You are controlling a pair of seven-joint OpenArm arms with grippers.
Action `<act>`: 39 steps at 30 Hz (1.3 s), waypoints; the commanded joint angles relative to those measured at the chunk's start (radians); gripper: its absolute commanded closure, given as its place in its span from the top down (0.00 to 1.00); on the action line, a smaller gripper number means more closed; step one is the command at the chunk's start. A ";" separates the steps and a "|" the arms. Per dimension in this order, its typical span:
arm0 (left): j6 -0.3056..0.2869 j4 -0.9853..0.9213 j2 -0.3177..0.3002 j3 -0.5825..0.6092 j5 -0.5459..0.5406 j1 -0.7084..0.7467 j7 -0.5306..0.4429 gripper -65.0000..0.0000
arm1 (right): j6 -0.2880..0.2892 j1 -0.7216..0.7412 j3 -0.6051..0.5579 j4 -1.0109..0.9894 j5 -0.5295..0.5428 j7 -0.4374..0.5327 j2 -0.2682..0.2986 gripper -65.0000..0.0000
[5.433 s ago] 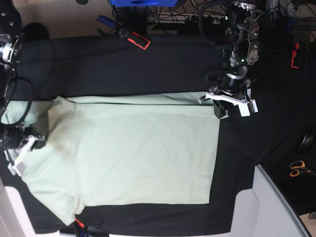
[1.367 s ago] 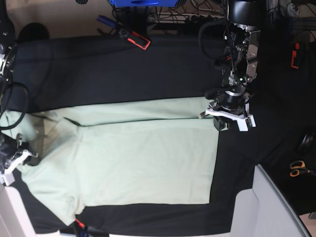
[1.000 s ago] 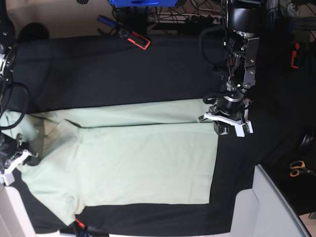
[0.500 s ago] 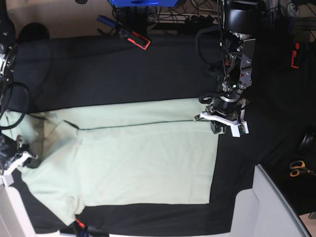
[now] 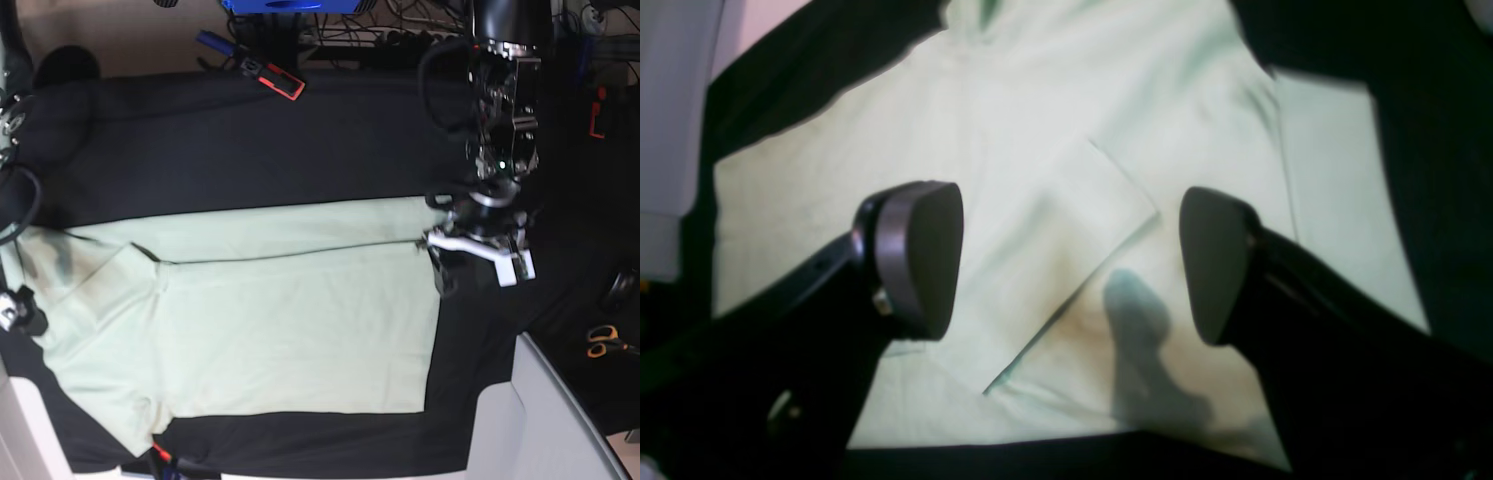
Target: Fold the T-shirt properly
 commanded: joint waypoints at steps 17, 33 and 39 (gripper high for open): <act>-0.006 0.045 -0.098 -0.002 -0.002 0.268 -0.021 0.57 | 0.007 -0.222 0.505 0.162 0.010 -0.126 -0.126 0.74; -0.006 -0.012 -0.037 -0.002 -0.003 0.297 -0.021 0.57 | 0.007 -0.162 0.503 -0.055 0.012 -0.054 -0.089 0.74; -0.006 -0.002 -0.037 -0.002 -0.003 0.309 -0.021 0.57 | 0.007 -0.115 0.502 -0.148 0.014 -0.011 -0.023 0.74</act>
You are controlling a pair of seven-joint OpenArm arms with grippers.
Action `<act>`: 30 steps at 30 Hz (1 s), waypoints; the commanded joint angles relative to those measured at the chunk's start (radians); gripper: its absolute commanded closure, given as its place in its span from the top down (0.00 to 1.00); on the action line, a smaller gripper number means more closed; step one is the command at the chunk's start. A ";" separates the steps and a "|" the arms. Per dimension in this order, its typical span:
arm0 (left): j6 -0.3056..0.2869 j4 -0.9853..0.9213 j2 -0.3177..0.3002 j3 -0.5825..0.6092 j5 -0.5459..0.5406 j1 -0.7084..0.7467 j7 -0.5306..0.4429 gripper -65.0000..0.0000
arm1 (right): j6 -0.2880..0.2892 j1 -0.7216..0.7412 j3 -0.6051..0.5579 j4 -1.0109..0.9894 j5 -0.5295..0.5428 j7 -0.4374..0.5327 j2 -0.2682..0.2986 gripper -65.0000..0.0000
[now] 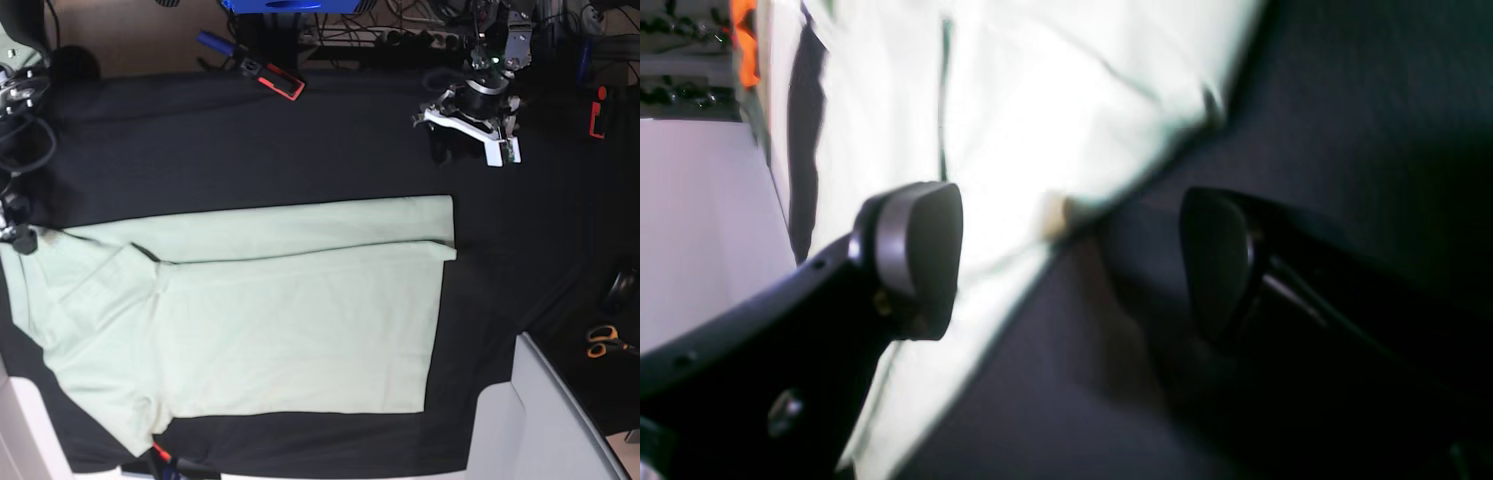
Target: Fold the T-shirt properly
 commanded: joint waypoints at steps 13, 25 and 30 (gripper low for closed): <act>-0.006 0.019 -0.005 -0.004 -0.003 0.001 -0.026 0.57 | 0.014 0.047 -0.002 -0.054 0.013 0.030 0.042 0.69; -0.006 0.019 -0.005 -0.005 -0.003 0.003 -0.026 0.57 | -0.056 -0.021 0.016 -0.045 0.019 0.072 0.048 0.68; -0.006 0.019 -0.005 -0.005 -0.003 0.000 -0.026 0.57 | -0.114 -0.019 0.047 -0.052 0.017 0.145 0.048 0.69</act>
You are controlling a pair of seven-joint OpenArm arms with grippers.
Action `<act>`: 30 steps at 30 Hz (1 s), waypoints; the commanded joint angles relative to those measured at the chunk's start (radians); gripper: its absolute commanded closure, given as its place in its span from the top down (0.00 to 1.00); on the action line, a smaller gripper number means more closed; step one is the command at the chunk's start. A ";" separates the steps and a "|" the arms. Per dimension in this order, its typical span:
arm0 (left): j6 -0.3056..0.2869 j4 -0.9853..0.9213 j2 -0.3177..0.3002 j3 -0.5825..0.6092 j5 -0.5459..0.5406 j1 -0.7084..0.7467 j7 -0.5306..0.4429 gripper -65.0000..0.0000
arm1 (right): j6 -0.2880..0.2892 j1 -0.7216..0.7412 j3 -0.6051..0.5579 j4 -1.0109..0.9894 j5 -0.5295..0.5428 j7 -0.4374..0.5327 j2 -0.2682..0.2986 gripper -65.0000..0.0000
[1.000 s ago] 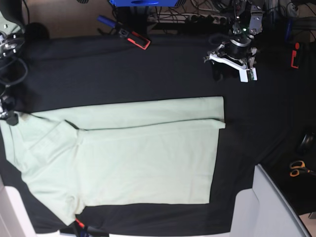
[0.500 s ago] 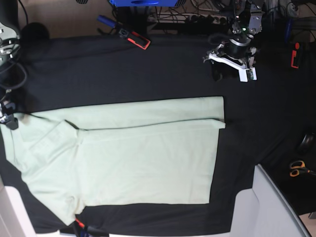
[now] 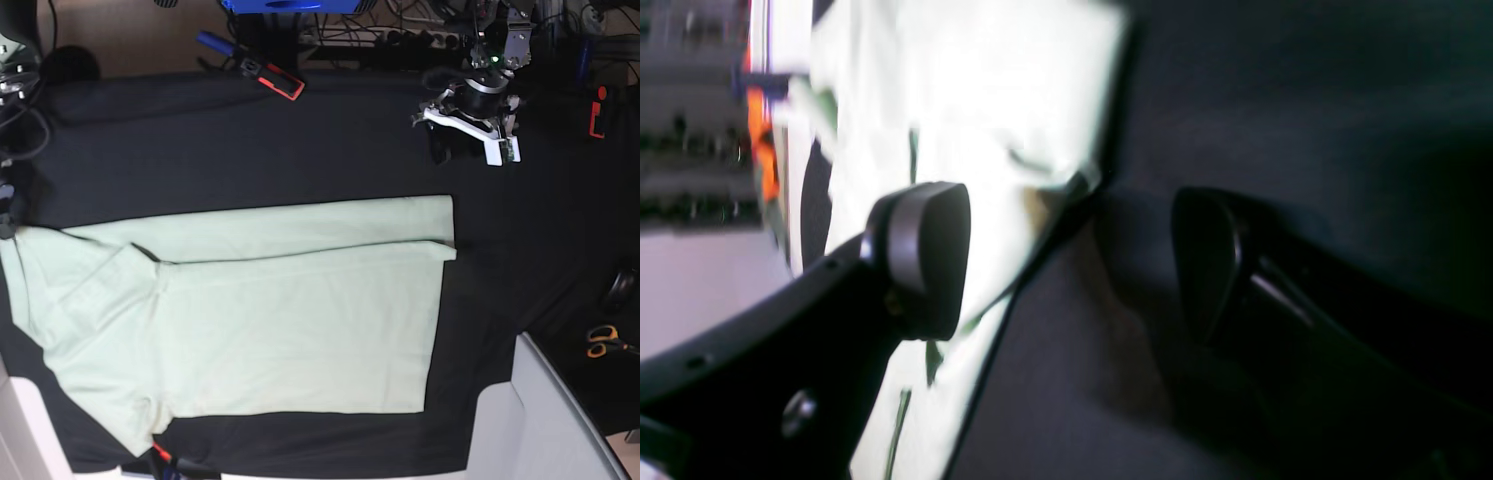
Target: Fold the T-shirt properly
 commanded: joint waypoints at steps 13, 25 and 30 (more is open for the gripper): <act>-0.006 0.020 -0.007 -0.005 -0.003 -0.003 -0.026 0.57 | -0.005 0.120 -0.051 -0.096 0.001 0.018 0.014 0.68; -0.006 0.020 -0.007 -0.005 -0.004 -0.006 -0.027 0.58 | -0.005 0.127 -0.051 -0.101 0.001 0.020 0.013 0.11; -0.006 0.020 -0.007 -0.005 -0.006 -0.006 -0.027 0.58 | -0.005 0.127 -0.051 -0.102 0.001 0.020 0.013 0.00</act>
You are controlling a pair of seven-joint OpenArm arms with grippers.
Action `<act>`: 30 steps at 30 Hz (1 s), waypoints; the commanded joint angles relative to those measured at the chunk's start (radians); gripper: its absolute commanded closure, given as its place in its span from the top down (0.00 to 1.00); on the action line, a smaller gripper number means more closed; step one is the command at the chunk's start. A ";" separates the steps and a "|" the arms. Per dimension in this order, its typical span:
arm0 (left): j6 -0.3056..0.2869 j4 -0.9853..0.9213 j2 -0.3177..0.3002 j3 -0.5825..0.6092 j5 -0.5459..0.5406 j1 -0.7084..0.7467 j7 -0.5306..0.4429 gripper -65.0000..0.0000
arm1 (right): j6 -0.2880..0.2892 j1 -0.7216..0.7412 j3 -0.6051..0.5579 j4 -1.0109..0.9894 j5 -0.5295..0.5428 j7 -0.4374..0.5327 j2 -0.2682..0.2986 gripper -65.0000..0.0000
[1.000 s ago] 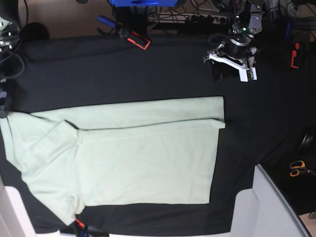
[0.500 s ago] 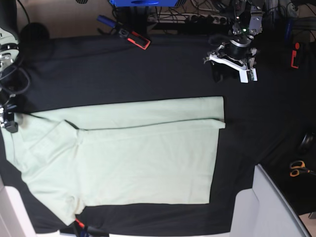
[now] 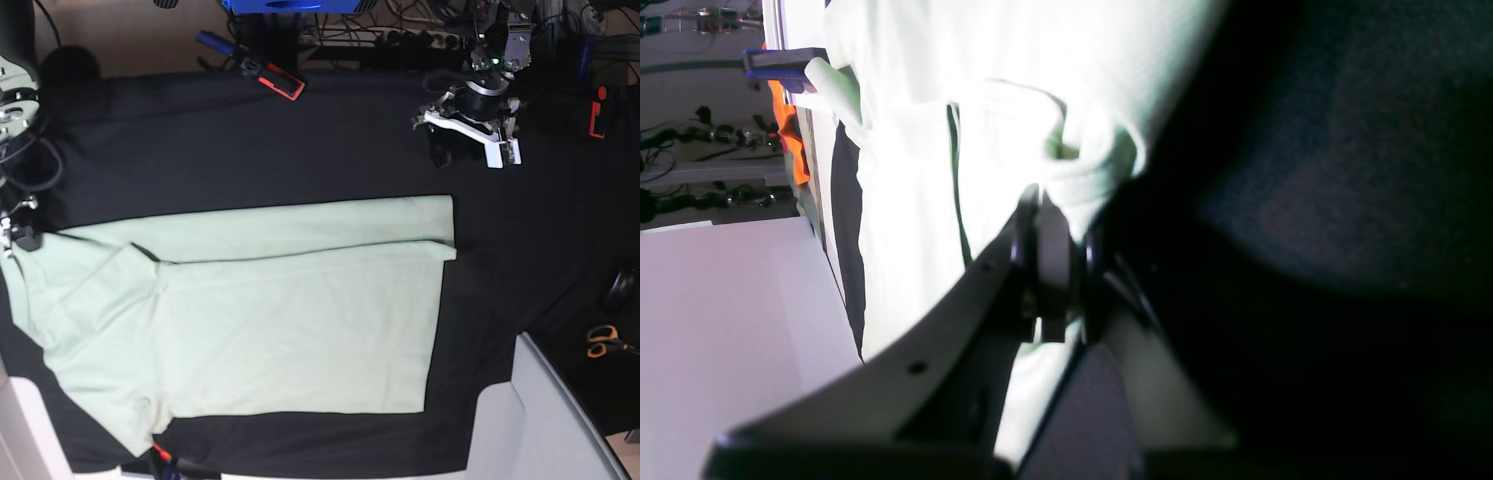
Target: Fold the T-shirt properly
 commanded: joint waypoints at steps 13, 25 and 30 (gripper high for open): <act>-0.011 0.002 0.011 -0.030 -0.242 -0.064 -0.024 1.00 | 0.017 0.017 -0.001 0.010 0.013 0.003 0.021 0.00; -0.011 -0.226 0.070 -0.027 -0.246 -0.230 -0.018 1.00 | 0.017 0.014 -0.001 0.010 0.016 -0.007 0.024 0.00; -0.011 -0.231 0.096 -0.023 -0.245 -0.250 -0.016 1.00 | 0.017 0.014 -0.001 0.010 0.016 -0.026 0.026 0.00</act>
